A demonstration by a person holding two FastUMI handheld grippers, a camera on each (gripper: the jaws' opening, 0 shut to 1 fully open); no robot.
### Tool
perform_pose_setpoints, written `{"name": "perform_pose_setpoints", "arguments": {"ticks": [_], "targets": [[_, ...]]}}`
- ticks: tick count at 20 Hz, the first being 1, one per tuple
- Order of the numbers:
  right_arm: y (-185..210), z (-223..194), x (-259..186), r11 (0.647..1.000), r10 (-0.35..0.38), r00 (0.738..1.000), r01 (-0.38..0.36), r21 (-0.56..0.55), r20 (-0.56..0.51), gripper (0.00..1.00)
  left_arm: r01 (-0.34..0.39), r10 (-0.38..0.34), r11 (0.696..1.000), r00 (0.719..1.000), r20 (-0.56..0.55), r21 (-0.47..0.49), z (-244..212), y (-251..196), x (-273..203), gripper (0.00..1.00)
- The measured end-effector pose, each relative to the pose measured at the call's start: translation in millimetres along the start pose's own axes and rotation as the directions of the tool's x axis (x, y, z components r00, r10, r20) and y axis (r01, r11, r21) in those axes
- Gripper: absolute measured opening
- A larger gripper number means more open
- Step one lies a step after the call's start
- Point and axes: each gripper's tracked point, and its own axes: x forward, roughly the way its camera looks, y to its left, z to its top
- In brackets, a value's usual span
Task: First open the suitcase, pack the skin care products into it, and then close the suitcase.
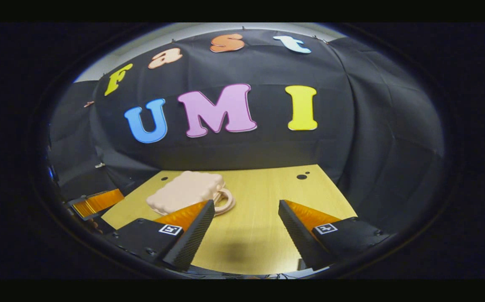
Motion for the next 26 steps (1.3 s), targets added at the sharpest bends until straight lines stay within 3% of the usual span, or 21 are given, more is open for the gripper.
{"name": "perform_pose_setpoints", "arguments": {"ticks": [4, 12, 19, 26], "targets": [[10.5, 32.6, -12.6, 0.995, 0.066, 0.995, -0.060, -0.086, 0.071, 0.98, -0.015, 0.011, 0.996, 0.999, 0.053, 0.086, 26.9, -12.9, -21.6, 0.96], [26.7, 53.7, -22.7, 0.993, 0.107, 0.985, -0.099, -0.058, 0.134, 0.98, -0.051, 0.041, 0.994, 0.995, 0.095, 0.098, 42.5, -6.5, -44.7, 0.96], [25.5, 37.9, -34.9, 0.997, 0.073, 0.990, -0.069, -0.042, 0.124, 0.98, -0.068, 0.059, 0.995, 0.993, 0.102, 0.080, 39.5, 10.8, -47.4, 0.96], [19.7, 41.9, -36.9, 0.999, 0.027, 0.990, -0.022, -0.043, 0.136, 0.98, -0.004, 0.001, 1.000, 0.994, 0.106, 0.030, 44.0, 7.3, -47.1, 0.96]]}}
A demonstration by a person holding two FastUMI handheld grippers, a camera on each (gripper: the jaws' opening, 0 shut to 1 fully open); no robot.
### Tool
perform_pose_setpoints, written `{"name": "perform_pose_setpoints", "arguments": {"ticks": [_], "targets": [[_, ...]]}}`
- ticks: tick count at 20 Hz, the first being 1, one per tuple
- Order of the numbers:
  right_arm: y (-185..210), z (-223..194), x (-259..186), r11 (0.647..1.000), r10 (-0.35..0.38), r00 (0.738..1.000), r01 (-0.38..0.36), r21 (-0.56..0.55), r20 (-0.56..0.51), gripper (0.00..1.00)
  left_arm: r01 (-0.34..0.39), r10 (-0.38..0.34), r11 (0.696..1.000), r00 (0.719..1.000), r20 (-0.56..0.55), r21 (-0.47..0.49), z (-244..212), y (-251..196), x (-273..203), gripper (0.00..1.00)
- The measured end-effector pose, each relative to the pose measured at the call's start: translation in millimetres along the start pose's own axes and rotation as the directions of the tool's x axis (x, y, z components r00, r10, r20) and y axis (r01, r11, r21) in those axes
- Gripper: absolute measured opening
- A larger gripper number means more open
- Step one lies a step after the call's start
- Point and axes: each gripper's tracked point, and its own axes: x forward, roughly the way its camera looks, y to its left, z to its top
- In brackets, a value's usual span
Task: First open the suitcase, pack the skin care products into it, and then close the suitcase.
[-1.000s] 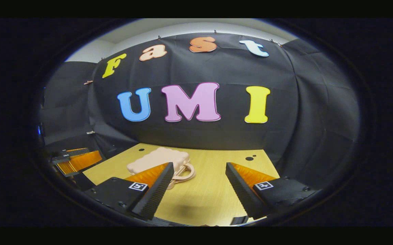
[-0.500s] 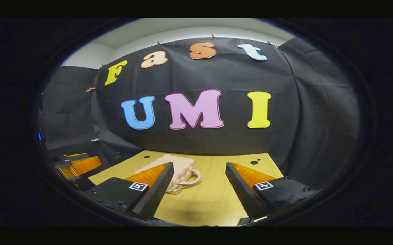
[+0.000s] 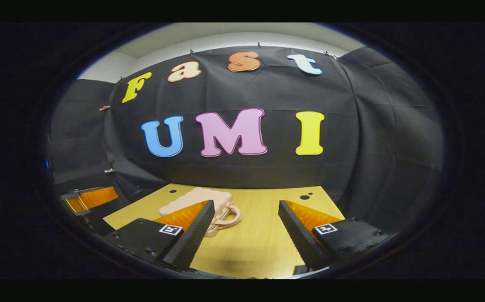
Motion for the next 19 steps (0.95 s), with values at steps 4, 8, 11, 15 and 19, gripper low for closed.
{"name": "perform_pose_setpoints", "arguments": {"ticks": [4, 8, 11, 15, 19], "targets": [[-0.1, -3.4, 2.4, 1.000, -0.013, 1.000, 0.013, 0.013, -0.007, 0.98, 0.000, 0.000, 1.000, 1.000, 0.008, 0.030, 2.2, 4.0, 0.8, 0.96], [1.5, -4.0, 1.8, 1.000, -0.022, 1.000, 0.022, 0.006, -0.006, 0.98, 0.011, -0.011, 0.999, 1.000, -0.004, 0.032, -3.6, 4.8, 4.0, 0.96], [6.6, -4.1, 5.3, 1.000, -0.010, 1.000, 0.010, 0.004, -0.007, 0.98, 0.028, -0.028, 1.000, 1.000, -0.005, 0.012, -2.6, 3.4, 5.0, 0.96], [11.8, -2.1, 3.2, 1.000, -0.012, 1.000, 0.012, 0.002, 0.004, 0.98, 0.025, -0.025, 1.000, 1.000, -0.003, 0.014, -2.4, 6.9, 7.2, 0.96], [16.9, -5.7, 3.1, 1.000, 0.001, 1.000, -0.001, 0.007, -0.009, 0.98, 0.025, -0.025, 1.000, 1.000, 0.002, 0.009, -2.1, 9.4, 5.9, 0.96]]}}
